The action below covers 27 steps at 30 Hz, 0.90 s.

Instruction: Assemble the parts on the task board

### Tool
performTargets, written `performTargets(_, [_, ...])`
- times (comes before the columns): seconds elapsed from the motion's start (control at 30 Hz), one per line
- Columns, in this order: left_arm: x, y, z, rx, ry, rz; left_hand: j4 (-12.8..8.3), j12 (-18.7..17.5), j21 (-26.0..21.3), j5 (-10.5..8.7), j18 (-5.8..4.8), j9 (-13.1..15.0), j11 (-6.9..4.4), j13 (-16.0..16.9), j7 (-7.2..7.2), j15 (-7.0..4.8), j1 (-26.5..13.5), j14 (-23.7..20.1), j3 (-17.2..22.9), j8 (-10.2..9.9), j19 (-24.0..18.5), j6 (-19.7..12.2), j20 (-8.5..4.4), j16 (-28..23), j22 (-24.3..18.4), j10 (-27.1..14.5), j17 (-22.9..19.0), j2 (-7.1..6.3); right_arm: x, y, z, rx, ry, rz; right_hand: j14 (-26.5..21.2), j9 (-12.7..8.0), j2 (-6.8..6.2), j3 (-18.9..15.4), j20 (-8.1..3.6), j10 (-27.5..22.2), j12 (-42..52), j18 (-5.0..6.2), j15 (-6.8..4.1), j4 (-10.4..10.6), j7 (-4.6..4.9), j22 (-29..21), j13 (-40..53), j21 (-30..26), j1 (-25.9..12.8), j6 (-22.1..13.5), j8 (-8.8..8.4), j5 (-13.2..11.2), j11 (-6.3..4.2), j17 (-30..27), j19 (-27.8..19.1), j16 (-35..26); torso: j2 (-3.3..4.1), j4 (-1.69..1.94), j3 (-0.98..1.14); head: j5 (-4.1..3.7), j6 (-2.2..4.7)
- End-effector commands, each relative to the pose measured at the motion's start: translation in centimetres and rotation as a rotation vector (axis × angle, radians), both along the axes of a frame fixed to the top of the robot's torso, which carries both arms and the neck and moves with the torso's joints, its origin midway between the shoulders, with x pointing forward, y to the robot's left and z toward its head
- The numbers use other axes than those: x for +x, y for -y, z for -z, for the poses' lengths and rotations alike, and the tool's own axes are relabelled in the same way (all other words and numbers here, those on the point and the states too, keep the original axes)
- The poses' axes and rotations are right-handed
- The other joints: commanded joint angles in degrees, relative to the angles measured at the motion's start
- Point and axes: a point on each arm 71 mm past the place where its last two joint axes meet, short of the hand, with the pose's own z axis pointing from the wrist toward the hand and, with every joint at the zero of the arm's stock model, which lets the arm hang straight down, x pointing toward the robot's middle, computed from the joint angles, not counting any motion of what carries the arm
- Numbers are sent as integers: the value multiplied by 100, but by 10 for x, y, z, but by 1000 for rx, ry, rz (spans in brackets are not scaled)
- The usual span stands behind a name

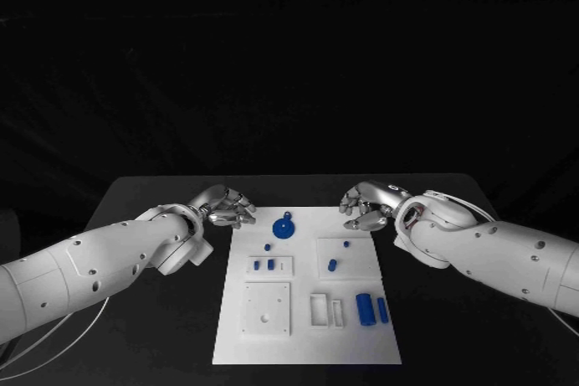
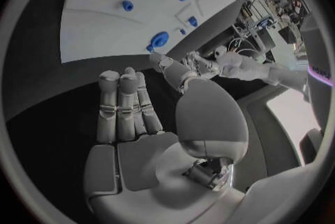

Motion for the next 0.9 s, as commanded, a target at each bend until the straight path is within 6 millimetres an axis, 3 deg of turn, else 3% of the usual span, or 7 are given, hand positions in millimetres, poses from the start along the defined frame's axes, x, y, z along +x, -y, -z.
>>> performTargets(0.03, [-4,0,-3,-358,-136,-76,-15,-166,-343,0,-210,9,204,-109,1,239,-68,-381,52,33,-415,-64,155,-477,-120,-426,-187,4,-5,-3,8,-202,69,-20,82,7,-66,153,-14,266,-308,311,8,19,-4,85,-236,25,6,39,32,-67,-18,-18,99,42,-9,0,0,-10,17])
performTargets(0.1, [-6,-1,-6,-393,-134,-75,-23,-197,-447,7,-242,12,245,-138,5,314,-72,-515,58,40,-545,-77,222,-645,-156,-519,-250,14,-7,-4,10,-228,81,-19,94,7,-93,168,-17,290,-368,311,7,24,-7,88,-277,27,-1,43,34,-81,-13,-21,111,48,-9,4,0,-23,23])
performTargets(0.13, [-8,-2,-8,-409,-132,-69,-35,-205,-680,15,-253,24,292,-190,15,503,-78,-749,60,64,-839,-108,453,-1076,-229,-639,-402,51,-8,-4,12,-240,84,-19,127,10,-147,231,-24,330,-435,311,3,61,-15,85,-324,33,13,65,43,-150,-12,-25,147,61,-11,5,0,-38,26])
performTargets(0.2, [-11,-4,-12,-447,-127,-60,-15,-172,-865,4,-214,41,320,-261,22,695,-107,-874,11,107,-1050,-148,599,-1572,-258,-740,-532,63,-10,-5,16,-261,86,-19,182,5,-252,312,-39,376,-554,311,3,134,-17,78,-402,39,11,70,40,-217,-4,-38,210,76,-8,1,-5,-42,21])
performTargets(0.33, [-15,-5,-16,-509,-114,-48,17,-189,-1128,19,-282,39,343,-361,44,916,-205,-1182,-98,118,-1535,-233,823,-2172,-251,-870,-658,83,-14,-6,24,-286,76,-22,242,-4,-389,438,-51,449,-717,311,21,259,-22,68,-513,30,26,85,39,-361,4,-67,276,79,-8,-1,-10,-43,12])
performTargets(0.47, [-15,-7,-21,-560,-79,-57,-32,-361,-1351,188,-343,19,377,-511,35,1089,-356,-1509,-389,77,-1964,-399,992,-2649,-232,-1166,-772,68,-16,-7,31,-294,67,-26,265,-9,-446,482,-53,509,-787,311,18,321,-24,68,-562,25,25,95,39,-418,2,-81,301,81,-1,2,-9,-47,4])
performTargets(0.9, [-15,-8,-26,-643,-31,-83,154,-638,-1681,118,-402,-21,228,-796,-213,1154,-916,-2091,-970,-85,-2486,-894,1134,-3216,-153,-1823,-876,80,-17,-14,47,-288,60,-30,333,-12,-436,586,-62,663,-896,311,-2,407,-48,73,-642,27,62,161,63,-509,-18,-106,370,97,10,6,-5,-18,-26])
